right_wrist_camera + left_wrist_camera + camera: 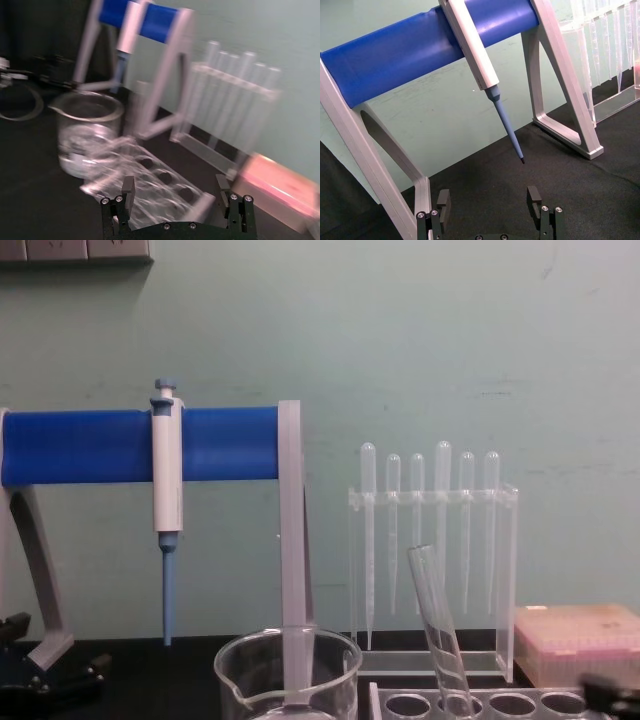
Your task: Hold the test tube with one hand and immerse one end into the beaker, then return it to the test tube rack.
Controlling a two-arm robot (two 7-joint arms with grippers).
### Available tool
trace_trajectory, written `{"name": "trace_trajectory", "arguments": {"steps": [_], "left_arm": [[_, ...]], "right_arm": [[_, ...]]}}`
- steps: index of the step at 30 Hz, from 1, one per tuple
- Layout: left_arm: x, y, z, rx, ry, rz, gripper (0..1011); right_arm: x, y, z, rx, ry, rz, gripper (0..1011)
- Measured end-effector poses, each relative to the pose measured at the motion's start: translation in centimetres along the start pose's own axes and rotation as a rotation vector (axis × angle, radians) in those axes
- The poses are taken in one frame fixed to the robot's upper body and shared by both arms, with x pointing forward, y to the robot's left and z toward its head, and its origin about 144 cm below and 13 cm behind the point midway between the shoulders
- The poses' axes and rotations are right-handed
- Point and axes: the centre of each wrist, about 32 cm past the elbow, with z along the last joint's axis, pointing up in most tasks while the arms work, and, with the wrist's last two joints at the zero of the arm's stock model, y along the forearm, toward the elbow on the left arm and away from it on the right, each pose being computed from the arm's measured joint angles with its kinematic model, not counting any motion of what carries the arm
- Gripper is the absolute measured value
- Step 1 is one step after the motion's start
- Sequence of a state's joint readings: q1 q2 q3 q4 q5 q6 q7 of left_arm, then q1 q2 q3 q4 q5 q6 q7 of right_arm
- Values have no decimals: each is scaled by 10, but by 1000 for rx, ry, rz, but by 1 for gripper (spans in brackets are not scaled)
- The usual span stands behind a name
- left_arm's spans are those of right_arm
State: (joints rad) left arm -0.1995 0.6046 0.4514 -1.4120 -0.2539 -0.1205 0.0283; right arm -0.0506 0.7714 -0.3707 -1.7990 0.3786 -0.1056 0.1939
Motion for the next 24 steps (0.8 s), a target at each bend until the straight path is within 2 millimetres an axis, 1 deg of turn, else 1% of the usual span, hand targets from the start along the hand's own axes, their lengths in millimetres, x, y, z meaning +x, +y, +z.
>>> {"name": "trace_trajectory", "arguments": {"steps": [2, 6, 7, 8, 9, 10, 11, 13, 15, 16, 20, 22, 24], "left_arm": [[0, 0, 0, 0, 0, 0, 1000], [0, 0, 0, 0, 0, 0, 1000], [0, 0, 0, 0, 0, 0, 1000], [0, 0, 0, 0, 0, 0, 1000], [0, 0, 0, 0, 0, 0, 1000], [0, 0, 0, 0, 0, 0, 1000], [0, 0, 0, 0, 0, 0, 1000], [0, 0, 0, 0, 0, 0, 1000], [0, 0, 0, 0, 0, 0, 1000], [0, 0, 0, 0, 0, 0, 1000], [0, 0, 0, 0, 0, 0, 1000], [0, 0, 0, 0, 0, 0, 1000], [0, 0, 0, 0, 0, 0, 1000]], "right_arm": [[-4, 6, 1, 8, 8, 29, 1002], [-16, 28, 0, 45, 27, 83, 1002], [-16, 28, 0, 45, 27, 83, 1002], [-17, 32, 0, 52, 27, 88, 1002], [-21, 44, 0, 64, 29, 94, 1002], [-21, 44, 0, 64, 29, 94, 1002], [-23, 53, 0, 71, 27, 94, 1002], [-25, 60, -1, 75, 28, 92, 1002], [-28, 73, -2, 78, 35, 93, 1002], [-28, 73, -2, 78, 35, 93, 1002], [-31, 89, -4, 81, 45, 88, 1002], [-32, 91, -4, 82, 47, 85, 1000], [-33, 94, -3, 85, 50, 78, 969]]}}
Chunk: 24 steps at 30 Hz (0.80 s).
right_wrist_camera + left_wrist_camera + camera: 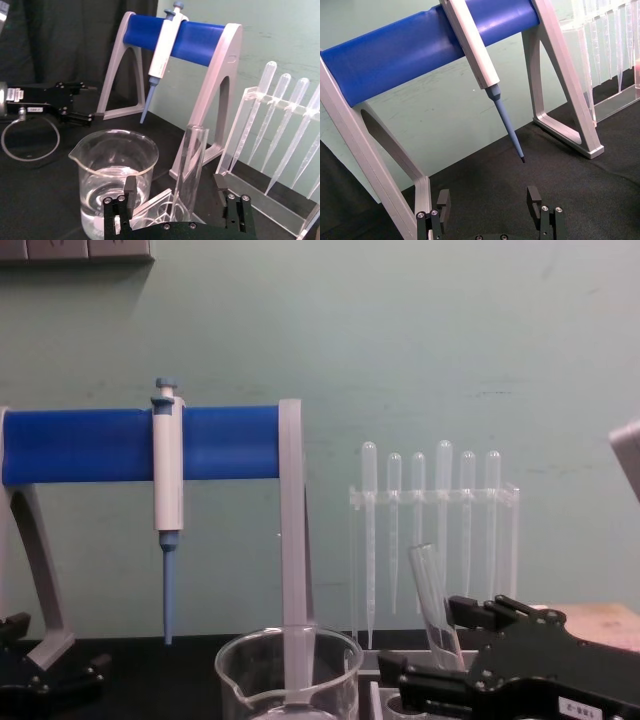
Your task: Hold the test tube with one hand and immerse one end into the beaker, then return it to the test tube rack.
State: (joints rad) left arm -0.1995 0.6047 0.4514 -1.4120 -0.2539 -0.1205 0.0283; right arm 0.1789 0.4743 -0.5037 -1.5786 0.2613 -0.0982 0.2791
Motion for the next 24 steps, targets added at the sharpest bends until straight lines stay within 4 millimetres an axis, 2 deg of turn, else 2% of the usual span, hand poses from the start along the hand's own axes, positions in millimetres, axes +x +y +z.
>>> {"name": "trace_trajectory", "arguments": {"steps": [5, 9, 16, 17, 24], "left_arm": [[0, 0, 0, 0, 0, 0, 1000], [0, 0, 0, 0, 0, 0, 1000], [0, 0, 0, 0, 0, 0, 1000], [0, 0, 0, 0, 0, 0, 1000], [0, 0, 0, 0, 0, 0, 1000]], "right_arm": [[0, 2, 1, 2, 7, -21, 873], [-1, 2, 1, 4, 17, -32, 734], [-2, 2, 0, 2, 33, -43, 554], [-2, 2, 0, 2, 38, -44, 490], [-3, 2, -1, 5, 57, -47, 273]]}}
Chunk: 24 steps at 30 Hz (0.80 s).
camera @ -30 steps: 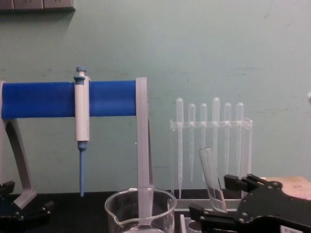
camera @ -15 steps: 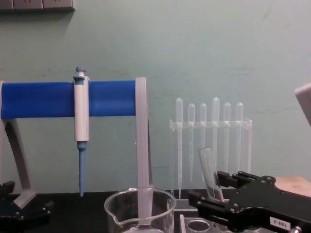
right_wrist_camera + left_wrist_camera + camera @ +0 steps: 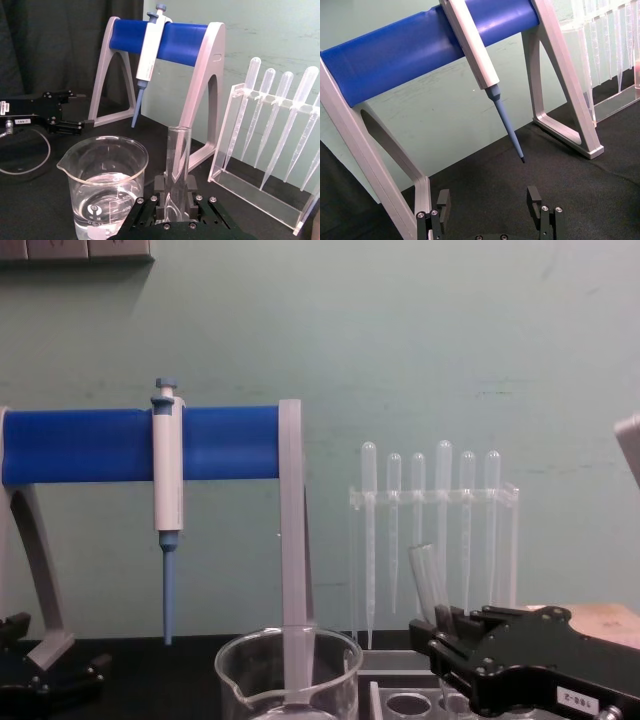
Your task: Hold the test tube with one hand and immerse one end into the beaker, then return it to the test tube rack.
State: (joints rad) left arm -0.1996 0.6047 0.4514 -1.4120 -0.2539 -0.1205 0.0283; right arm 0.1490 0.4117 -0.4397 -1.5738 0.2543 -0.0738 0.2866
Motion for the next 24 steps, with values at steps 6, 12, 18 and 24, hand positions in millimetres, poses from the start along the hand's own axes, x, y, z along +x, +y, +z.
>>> {"name": "trace_trajectory", "arguments": {"steps": [6, 12, 18, 24], "left_arm": [[0, 0, 0, 0, 0, 0, 1000], [0, 0, 0, 0, 0, 0, 1000], [0, 0, 0, 0, 0, 0, 1000], [0, 0, 0, 0, 0, 0, 1000]], "right_arm": [[-1, -2, 3, 11, 10, -3, 238], [-1, -10, 17, 60, 49, -13, 239], [3, -18, 35, 106, 112, -32, 238], [8, -21, 56, 125, 151, -38, 238]]}}
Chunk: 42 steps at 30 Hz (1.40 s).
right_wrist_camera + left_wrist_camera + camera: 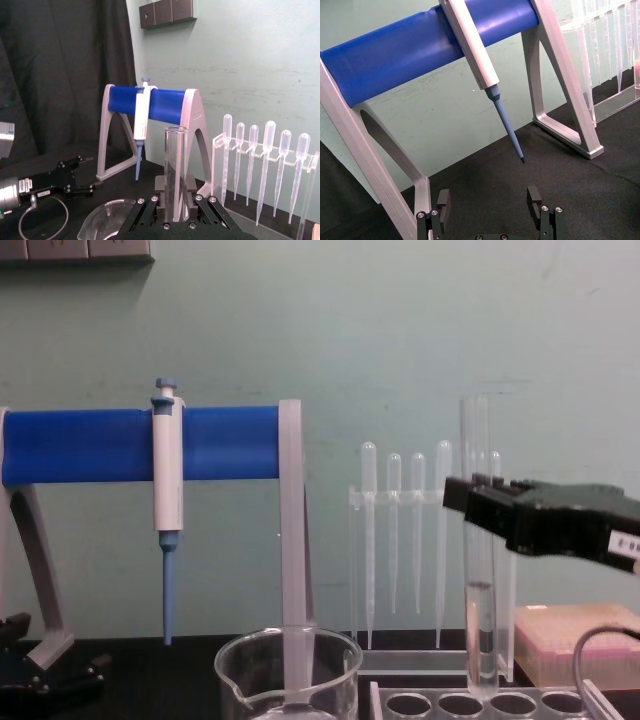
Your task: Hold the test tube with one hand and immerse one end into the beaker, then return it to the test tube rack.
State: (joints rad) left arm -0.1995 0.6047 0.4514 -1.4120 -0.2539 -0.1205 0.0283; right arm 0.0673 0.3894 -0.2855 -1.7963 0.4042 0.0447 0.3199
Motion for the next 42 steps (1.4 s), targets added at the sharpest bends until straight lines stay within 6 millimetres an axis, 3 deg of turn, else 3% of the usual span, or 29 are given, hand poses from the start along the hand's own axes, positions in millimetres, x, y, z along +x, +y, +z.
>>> {"name": "trace_trajectory", "arguments": {"steps": [4, 42], "left_arm": [[0, 0, 0, 0, 0, 0, 1000], [0, 0, 0, 0, 0, 0, 1000]], "right_arm": [[1, 1, 7, -7, 3, 0, 239], [1, 1, 5, -3, 2, -3, 239]]}}
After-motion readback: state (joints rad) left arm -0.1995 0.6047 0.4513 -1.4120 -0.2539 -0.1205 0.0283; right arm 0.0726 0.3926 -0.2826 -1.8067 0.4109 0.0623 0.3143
